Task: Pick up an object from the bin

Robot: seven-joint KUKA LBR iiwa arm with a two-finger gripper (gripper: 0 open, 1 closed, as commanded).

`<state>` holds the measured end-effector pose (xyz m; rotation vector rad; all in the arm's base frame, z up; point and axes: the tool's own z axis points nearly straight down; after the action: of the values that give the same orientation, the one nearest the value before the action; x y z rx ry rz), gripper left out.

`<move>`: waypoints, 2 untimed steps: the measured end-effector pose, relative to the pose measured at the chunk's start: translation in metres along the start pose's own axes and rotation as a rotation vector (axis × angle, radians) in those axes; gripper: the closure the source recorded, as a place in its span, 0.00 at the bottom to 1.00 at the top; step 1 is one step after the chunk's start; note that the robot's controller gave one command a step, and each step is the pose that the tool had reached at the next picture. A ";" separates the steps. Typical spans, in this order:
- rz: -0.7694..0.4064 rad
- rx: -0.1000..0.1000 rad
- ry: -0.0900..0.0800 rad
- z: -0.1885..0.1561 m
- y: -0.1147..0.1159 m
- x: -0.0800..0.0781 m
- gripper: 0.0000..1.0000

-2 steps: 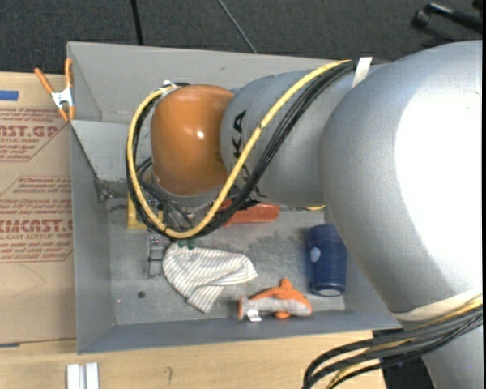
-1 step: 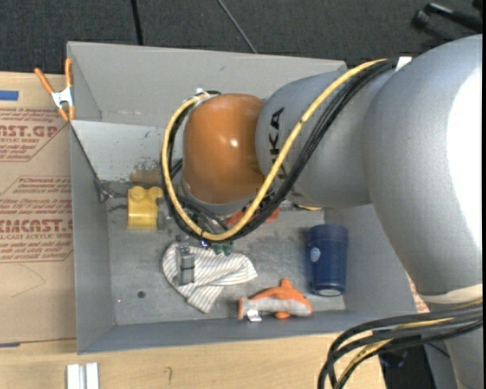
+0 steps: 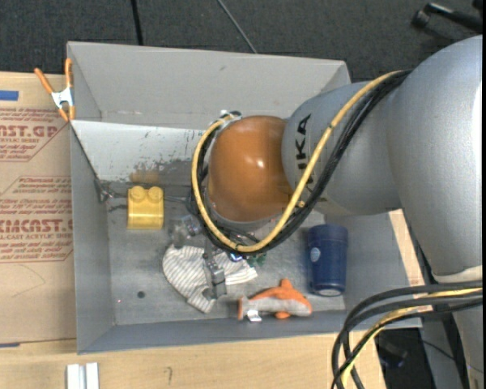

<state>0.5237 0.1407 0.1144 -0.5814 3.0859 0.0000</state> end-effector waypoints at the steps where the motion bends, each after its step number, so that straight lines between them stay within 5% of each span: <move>1: 0.103 -0.002 0.002 -0.016 -0.021 0.024 0.00; 2: 0.057 0.000 -0.004 0.034 -0.024 -0.003 0.00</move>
Offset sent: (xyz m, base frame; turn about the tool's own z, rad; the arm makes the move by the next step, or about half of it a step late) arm 0.0149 -0.0197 -0.0444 0.0487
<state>0.5349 0.1191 0.0802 -0.4920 3.0975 0.0011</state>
